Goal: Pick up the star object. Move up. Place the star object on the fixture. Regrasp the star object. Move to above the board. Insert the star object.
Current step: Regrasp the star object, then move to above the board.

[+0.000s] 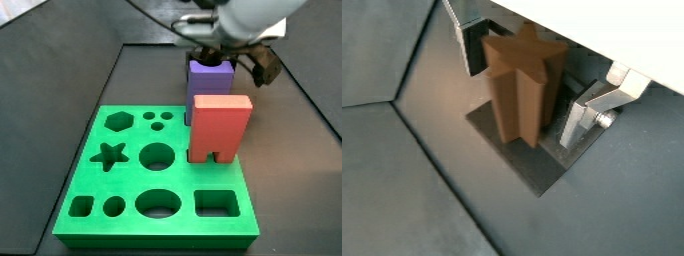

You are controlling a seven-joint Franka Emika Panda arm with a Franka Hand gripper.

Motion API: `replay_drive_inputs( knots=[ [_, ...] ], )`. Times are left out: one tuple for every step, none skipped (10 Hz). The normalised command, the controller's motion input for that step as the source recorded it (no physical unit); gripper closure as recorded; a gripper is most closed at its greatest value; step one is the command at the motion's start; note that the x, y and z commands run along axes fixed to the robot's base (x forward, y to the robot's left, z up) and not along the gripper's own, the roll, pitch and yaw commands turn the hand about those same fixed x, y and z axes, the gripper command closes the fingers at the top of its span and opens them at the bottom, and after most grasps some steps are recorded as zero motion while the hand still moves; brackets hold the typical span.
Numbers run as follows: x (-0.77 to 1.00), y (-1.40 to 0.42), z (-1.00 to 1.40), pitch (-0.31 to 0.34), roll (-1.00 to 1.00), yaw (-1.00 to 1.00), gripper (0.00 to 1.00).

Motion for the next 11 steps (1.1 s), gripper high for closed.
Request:
replay_drive_inputs(
  knots=[
    [0.07, 0.01, -0.42, -0.018, 0.06, -0.03, 0.00],
    [0.07, 0.01, -0.28, -0.011, 0.06, -0.02, 0.00],
    [0.01, 0.00, -0.18, 0.005, 0.05, -0.01, 0.00],
    [0.01, 0.00, -0.18, 0.001, 0.05, 0.00, 0.00],
    [0.01, 0.00, -0.17, 0.001, 0.05, 0.00, 0.00],
    [0.01, 0.00, -0.17, 0.001, 0.05, 0.01, 0.00],
    [0.01, 0.00, -0.17, 0.001, 0.05, 0.01, 0.00],
    [0.00, 0.00, 0.00, 0.000, 0.00, 0.00, 1.00],
    [-0.05, -0.02, 1.00, -0.095, -0.02, -0.14, 1.00],
    [-0.05, -0.02, 1.00, -0.093, -0.02, -0.15, 1.00],
    [-0.06, -0.02, 1.00, -0.072, -0.03, -0.15, 1.00]
  ],
)
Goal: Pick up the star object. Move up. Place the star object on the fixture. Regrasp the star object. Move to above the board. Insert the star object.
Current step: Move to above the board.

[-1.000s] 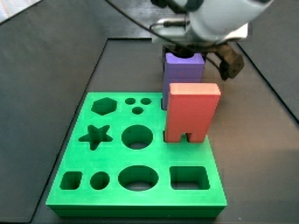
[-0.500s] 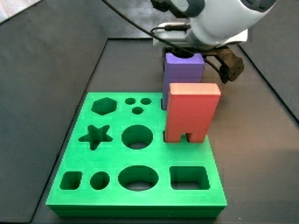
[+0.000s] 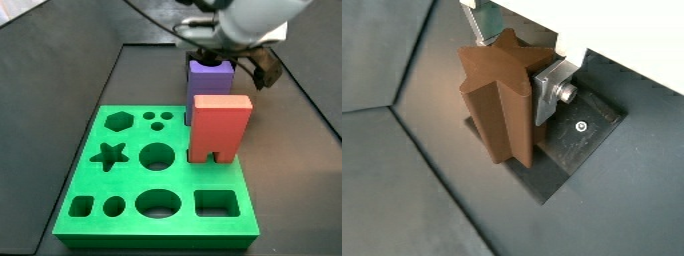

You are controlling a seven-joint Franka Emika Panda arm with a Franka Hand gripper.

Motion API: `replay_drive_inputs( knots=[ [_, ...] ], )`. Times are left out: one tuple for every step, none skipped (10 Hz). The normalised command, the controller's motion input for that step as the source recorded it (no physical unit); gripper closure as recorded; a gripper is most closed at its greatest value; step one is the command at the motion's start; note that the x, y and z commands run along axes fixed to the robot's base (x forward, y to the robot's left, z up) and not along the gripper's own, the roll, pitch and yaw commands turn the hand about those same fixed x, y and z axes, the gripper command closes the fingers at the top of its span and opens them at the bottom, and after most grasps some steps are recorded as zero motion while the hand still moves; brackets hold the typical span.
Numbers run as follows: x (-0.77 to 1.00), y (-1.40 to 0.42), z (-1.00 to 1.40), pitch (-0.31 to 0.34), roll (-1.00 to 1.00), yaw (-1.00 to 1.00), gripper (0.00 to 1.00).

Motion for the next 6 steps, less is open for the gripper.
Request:
replay_drive_inputs(
  knots=[
    [-0.06, -0.01, 1.00, -0.036, -0.03, -0.15, 1.00],
    [-0.06, -0.01, 1.00, 0.009, -0.03, -0.14, 1.00],
    [-0.06, -0.01, 1.00, 0.034, -0.03, -0.12, 1.00],
    [-0.06, -0.01, 1.00, 0.068, -0.03, -0.10, 1.00],
    [-0.06, -0.01, 1.00, 0.108, -0.03, -0.07, 1.00],
    [-0.06, -0.01, 1.00, 0.128, -0.04, -0.04, 1.00]
  ],
)
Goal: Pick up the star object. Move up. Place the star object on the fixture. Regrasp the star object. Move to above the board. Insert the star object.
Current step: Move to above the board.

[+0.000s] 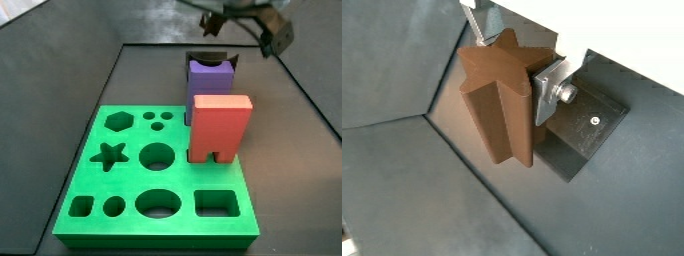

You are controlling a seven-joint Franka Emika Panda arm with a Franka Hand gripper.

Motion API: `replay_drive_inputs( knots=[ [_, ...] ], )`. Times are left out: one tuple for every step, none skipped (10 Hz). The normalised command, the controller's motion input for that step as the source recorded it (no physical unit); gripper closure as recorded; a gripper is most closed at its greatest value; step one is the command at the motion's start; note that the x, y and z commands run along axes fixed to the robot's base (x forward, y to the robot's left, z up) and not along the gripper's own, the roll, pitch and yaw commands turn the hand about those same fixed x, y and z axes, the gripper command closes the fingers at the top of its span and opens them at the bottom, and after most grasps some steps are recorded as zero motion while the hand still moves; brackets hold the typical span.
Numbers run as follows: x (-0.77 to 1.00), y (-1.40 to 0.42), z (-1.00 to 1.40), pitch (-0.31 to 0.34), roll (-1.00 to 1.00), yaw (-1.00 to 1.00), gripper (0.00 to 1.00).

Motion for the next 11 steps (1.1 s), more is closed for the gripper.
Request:
replay_drive_inputs(
  knots=[
    [-0.06, -0.01, 1.00, 0.138, -0.04, -0.01, 1.00],
    [-0.06, -0.01, 1.00, 0.138, -0.05, 0.02, 1.00],
    [-0.06, -0.01, 1.00, 0.128, -0.04, 0.05, 1.00],
    [-0.06, -0.02, 1.00, 0.113, -0.05, 0.07, 1.00],
    [-0.05, -0.02, 1.00, 0.098, -0.04, 0.08, 1.00],
    [-0.05, -0.02, 1.00, 0.086, -0.04, 0.08, 1.00],
    [-0.03, -0.02, 0.97, 0.077, -0.04, 0.09, 1.00],
    [-0.02, -0.02, 0.79, 0.071, -0.04, 0.08, 1.00],
    [0.00, -0.02, 0.62, 0.073, -0.04, 0.08, 1.00],
    [0.01, -0.02, 0.39, 0.074, -0.03, 0.07, 1.00],
    [0.01, -0.02, 0.23, 0.087, -0.03, 0.07, 1.00]
  ],
)
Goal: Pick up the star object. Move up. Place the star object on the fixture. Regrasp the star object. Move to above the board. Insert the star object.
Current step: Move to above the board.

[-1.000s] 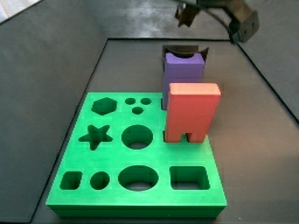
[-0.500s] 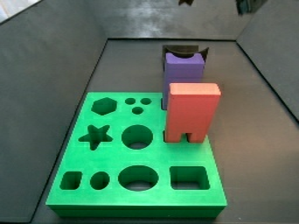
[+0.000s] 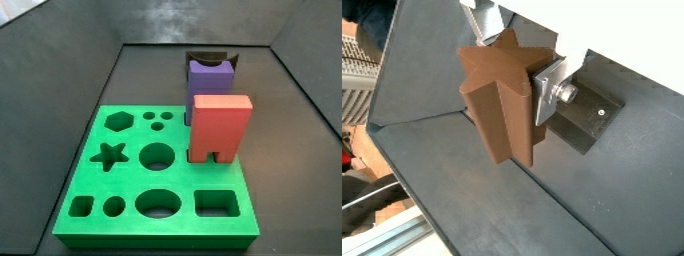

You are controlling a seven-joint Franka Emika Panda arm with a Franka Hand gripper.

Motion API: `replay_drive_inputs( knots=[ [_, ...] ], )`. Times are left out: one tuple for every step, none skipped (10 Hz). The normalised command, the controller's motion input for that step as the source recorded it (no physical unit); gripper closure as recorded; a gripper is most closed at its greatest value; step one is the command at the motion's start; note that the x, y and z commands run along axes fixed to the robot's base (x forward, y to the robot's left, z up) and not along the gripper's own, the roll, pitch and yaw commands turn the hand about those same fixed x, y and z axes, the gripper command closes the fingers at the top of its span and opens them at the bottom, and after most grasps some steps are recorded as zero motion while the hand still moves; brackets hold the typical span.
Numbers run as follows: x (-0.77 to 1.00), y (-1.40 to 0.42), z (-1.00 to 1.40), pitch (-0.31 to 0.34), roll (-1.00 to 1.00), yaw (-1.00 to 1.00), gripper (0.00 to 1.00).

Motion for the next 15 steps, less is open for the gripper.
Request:
replay_drive_inputs(
  knots=[
    [-0.41, -1.00, 0.25, 0.015, -1.00, -0.05, 1.00],
    [-0.41, -1.00, 0.24, 0.012, -1.00, -0.05, 1.00],
    [-0.44, -1.00, 0.26, 0.003, -1.00, -0.05, 1.00],
    [-0.44, -1.00, 0.24, 0.001, -1.00, -0.05, 1.00],
    [-0.45, -1.00, 0.25, 0.004, -1.00, -0.05, 1.00],
    [-0.45, -1.00, 0.25, 0.002, -1.00, -0.05, 1.00],
    [-0.47, -1.00, 0.25, 0.002, -1.00, -0.05, 1.00],
    [-0.48, -1.00, 0.25, 0.000, -1.00, -0.05, 1.00],
    [-0.51, -1.00, 0.26, -0.003, -1.00, -0.05, 1.00],
    [-0.39, -0.74, 0.18, -0.011, -1.00, -0.05, 1.00],
    [-0.23, -0.36, 0.08, -0.015, -0.98, -0.04, 1.00],
    [-0.14, -0.19, 0.05, -0.015, -0.76, -0.03, 1.00],
    [-0.11, -0.12, 0.04, -0.021, -0.61, -0.03, 1.00],
    [-0.07, -0.06, 0.02, -0.028, -0.35, -0.02, 1.00],
    [-0.05, -0.02, 0.01, -0.021, -0.21, -0.01, 1.00]
  ],
)
